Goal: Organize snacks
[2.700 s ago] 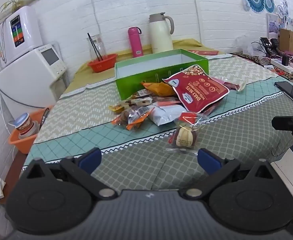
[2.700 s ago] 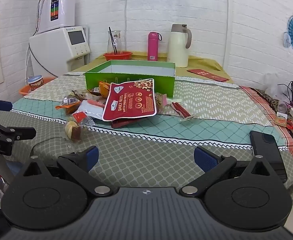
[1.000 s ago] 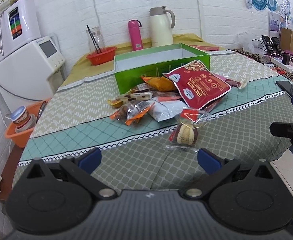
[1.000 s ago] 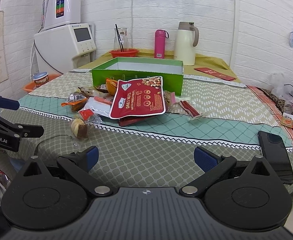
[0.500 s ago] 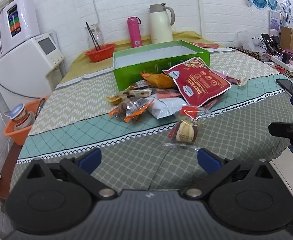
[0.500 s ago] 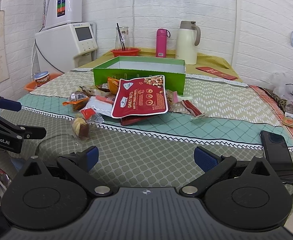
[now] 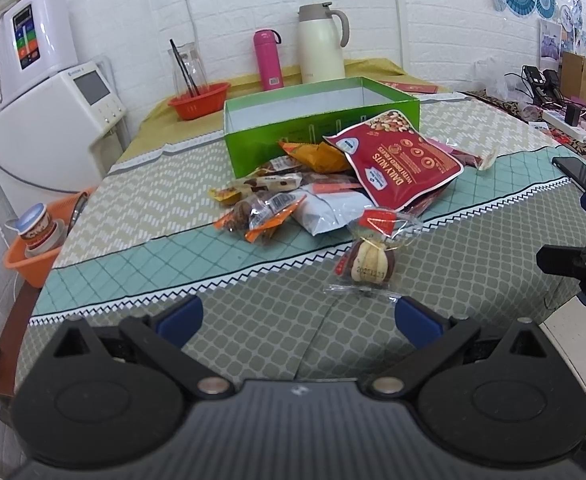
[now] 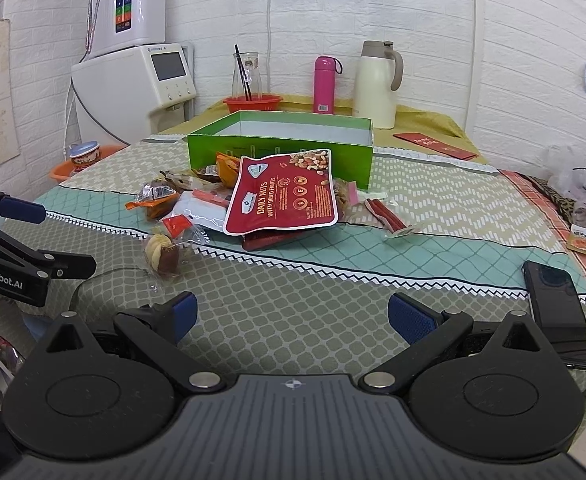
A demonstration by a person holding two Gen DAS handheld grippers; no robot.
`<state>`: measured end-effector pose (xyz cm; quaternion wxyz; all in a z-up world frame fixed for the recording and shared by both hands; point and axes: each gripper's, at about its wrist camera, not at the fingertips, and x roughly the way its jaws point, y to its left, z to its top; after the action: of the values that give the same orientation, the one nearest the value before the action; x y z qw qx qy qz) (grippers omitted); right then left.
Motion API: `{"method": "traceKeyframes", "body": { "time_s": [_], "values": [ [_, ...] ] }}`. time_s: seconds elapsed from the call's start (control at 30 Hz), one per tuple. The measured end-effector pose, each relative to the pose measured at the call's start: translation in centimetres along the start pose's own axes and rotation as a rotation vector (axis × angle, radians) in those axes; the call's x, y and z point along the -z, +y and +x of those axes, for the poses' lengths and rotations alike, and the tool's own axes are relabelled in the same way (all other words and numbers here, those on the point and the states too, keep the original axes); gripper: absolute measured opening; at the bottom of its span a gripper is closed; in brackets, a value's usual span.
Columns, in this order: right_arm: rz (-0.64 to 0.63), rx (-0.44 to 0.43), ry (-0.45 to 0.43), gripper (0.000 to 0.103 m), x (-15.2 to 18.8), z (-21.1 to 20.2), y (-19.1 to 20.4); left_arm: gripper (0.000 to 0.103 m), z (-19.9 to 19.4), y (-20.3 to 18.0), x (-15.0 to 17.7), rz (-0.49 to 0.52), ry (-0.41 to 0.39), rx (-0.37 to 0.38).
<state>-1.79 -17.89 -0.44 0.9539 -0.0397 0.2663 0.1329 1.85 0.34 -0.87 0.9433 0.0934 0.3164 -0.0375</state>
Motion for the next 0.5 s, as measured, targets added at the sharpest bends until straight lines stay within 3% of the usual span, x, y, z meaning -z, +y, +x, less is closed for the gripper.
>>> {"method": "traceKeyframes", "body": {
  "time_s": [0.37,0.5],
  "values": [
    [0.018,-0.013,0.022,0.103,0.2,1.6,-0.5,0.102,1.8,0.4,-0.2,-0.009,0.041,0.019],
    [0.018,-0.016,0.017,0.103,0.1,2.3,-0.8,0.102,2.0,1.2,-0.5,-0.042,0.016,0.073]
  ]
}}
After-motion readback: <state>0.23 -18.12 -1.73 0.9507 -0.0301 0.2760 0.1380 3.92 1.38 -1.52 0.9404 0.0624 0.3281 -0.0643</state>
